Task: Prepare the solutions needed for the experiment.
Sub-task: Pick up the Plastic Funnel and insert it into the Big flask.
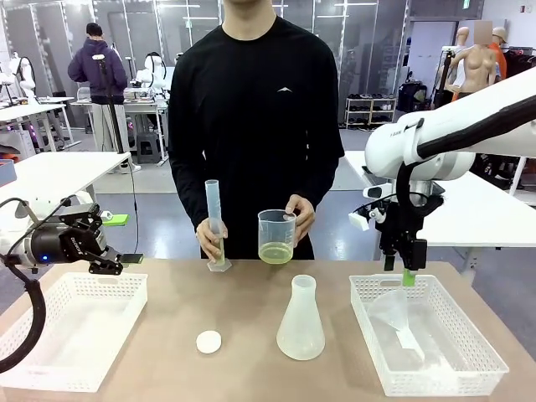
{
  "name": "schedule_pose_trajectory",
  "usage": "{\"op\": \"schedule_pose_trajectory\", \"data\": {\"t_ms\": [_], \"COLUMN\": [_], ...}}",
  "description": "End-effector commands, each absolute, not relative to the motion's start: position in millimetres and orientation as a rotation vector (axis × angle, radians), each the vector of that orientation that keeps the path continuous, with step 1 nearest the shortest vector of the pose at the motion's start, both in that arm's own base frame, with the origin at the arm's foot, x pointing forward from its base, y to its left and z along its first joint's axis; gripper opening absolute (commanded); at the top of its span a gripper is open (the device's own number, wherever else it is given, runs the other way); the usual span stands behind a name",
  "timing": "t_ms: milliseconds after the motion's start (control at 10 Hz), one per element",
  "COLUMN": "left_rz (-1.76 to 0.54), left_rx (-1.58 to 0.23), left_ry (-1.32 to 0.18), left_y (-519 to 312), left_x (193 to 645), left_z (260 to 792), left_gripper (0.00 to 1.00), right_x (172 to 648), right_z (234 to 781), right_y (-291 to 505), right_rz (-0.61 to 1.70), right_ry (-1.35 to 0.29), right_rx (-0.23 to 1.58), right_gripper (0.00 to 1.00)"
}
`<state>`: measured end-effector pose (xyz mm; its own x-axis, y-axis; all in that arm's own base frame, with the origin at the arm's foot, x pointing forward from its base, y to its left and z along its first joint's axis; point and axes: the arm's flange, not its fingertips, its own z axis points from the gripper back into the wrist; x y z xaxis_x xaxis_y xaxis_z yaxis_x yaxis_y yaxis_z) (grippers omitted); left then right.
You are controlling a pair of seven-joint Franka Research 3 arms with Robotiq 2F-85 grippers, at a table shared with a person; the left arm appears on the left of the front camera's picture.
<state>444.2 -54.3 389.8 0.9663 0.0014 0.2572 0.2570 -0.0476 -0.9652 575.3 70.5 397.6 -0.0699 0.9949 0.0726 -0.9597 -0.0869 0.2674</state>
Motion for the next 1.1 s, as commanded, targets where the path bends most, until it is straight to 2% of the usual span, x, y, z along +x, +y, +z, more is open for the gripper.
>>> {"op": "schedule_pose_trajectory", "data": {"t_ms": [0,500,1000], "left_rz": [-0.214,-0.214,-0.214], "left_rx": [-1.614,-1.614,-1.614], "left_ry": [-0.208,-0.208,-0.208], "left_y": [-55,-55,-55], "left_x": [444,444,444], "left_z": [391,391,391], "left_gripper": [1.0,1.0,1.0], "right_x": [592,589,586], "right_z": [390,361,339], "right_y": [66,74,81], "right_rz": [1.694,1.707,1.769], "right_ry": [0.238,0.285,0.41], "right_rx": [0.289,0.355,0.41], "right_gripper": [1.0,1.0,1.0]}}
